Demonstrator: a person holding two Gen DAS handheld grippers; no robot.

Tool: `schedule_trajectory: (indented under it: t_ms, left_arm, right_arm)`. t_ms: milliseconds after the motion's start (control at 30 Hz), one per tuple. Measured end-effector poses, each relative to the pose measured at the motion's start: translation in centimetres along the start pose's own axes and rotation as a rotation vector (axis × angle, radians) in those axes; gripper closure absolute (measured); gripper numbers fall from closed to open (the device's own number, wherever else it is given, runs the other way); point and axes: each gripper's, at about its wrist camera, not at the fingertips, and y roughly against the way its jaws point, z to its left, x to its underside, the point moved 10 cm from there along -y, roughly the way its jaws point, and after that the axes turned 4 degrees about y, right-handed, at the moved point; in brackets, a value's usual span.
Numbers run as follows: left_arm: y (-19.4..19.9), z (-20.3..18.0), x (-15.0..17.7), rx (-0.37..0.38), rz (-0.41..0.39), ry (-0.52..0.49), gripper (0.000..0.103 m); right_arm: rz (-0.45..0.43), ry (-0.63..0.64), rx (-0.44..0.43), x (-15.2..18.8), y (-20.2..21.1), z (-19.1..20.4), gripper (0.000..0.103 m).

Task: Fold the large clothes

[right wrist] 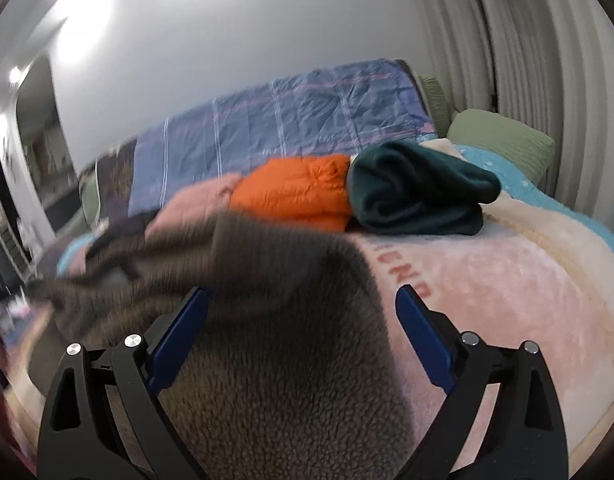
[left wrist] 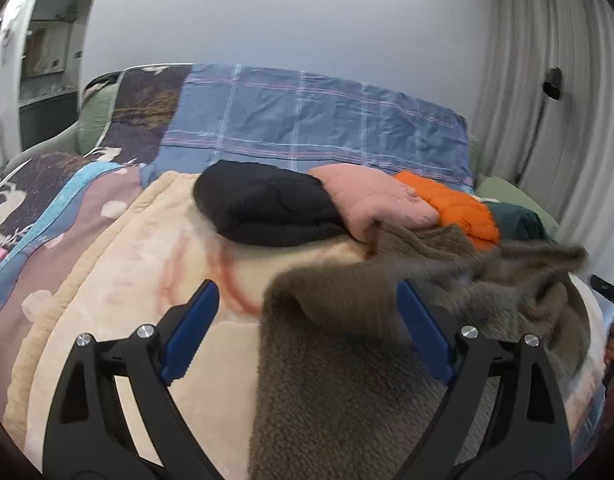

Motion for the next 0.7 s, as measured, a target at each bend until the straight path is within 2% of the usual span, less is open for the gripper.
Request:
schedule_trajectory:
  t_ms: [167, 267, 467, 567, 700]
  left_arm:
    - [-1.4, -2.1, 1.5, -0.038, 0.059, -0.161, 0.011]
    - [-2.9, -3.6, 1.8, -0.027, 0.087, -0.225, 0.011]
    - [-6.0, -5.8, 0.2, -0.046, 0.091, -0.42, 0.014]
    - [-7.9, -6.4, -1.3, -0.031, 0.105, -0.461, 0.019]
    - [-11.0, -5.5, -3.4, -0.025, 0.143, -0.423, 0.019]
  right_arm:
    - [0.035, 0.105, 0.011, 0.3, -1.6, 1.9, 0.008]
    - [0.04, 0.149, 0.004, -0.3, -2.3, 2.7, 0.008]
    - [0.058, 0.271, -0.028, -2.7, -4.4, 3.9, 0.008]
    - [0.088, 0.299, -0.04, -4.3, -6.6, 3.7, 0.011]
    - [0.149, 0.341, -0.07, -5.6, -9.6, 3.9, 0.014]
